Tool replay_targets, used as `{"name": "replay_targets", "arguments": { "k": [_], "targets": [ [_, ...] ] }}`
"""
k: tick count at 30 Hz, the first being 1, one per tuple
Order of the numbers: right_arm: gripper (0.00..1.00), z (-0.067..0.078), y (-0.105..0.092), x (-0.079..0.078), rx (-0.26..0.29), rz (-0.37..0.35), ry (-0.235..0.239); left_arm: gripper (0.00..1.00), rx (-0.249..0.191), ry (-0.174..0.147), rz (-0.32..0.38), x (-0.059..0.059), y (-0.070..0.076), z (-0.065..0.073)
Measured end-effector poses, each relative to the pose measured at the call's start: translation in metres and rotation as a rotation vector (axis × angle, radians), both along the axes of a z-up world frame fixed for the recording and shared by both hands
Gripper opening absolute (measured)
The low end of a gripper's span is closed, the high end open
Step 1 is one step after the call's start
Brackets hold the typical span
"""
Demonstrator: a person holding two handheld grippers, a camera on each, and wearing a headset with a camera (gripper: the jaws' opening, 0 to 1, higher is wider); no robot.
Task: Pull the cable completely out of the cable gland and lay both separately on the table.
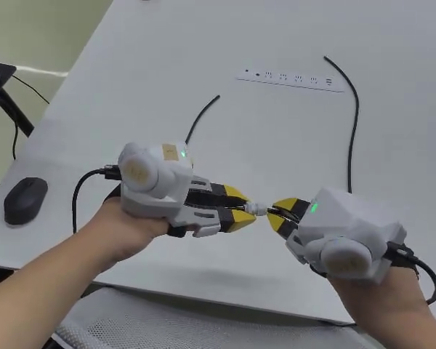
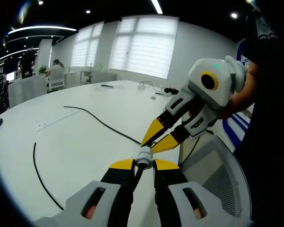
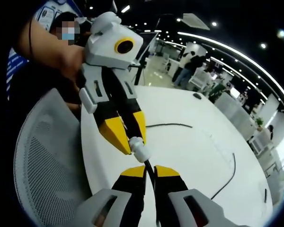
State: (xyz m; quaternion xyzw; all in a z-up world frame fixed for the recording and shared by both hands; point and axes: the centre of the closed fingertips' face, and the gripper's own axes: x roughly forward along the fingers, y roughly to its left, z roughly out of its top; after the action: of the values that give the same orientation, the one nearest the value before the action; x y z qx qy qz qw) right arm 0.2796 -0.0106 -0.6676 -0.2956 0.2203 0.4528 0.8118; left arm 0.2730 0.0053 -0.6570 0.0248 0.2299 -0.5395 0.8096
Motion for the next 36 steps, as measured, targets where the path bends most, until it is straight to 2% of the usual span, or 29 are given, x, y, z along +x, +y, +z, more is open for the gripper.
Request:
{"name": "replay_targets", "arguments": {
  "k": [6, 19, 26, 29, 31, 33, 36],
  "targets": [
    [0.01, -0.003, -0.003, -0.001, 0.024, -0.021, 0.028, 0.15, 0.001, -0.001, -0.004, -0.001, -0.002, -0.001],
    [0.0, -0.004, -0.01, 0.002, 0.043, -0.055, 0.036, 0.15, -0.004, 0.001, 0.008, 0.0, -0.002, 0.001],
    [0.0, -0.007, -0.025, 0.009, 0.058, -0.115, 0.052, 0.15, -0.01, -0.004, 0.012, 0.001, -0.001, 0.006],
    [0.0, -0.01, -0.031, 0.011, 0.088, -0.165, 0.086, 0.15, -0.011, -0.006, 0.015, 0.001, -0.001, 0.006],
    [0.0, -0.011, -0.037, 0.013, 0.093, -0.188, 0.089, 0.15, -0.021, 0.01, 0.027, 0.001, -0.001, 0.007],
    [0.0, -0.014, -0.04, 0.014, 0.095, -0.206, 0.1, 0.15, -0.019, -0.003, 0.024, 0.001, -0.001, 0.007],
    [0.0, -0.021, -0.049, 0.016, 0.117, -0.256, 0.136, 0.15, -0.016, -0.003, 0.023, 0.0, -0.001, 0.006]
  ]
}}
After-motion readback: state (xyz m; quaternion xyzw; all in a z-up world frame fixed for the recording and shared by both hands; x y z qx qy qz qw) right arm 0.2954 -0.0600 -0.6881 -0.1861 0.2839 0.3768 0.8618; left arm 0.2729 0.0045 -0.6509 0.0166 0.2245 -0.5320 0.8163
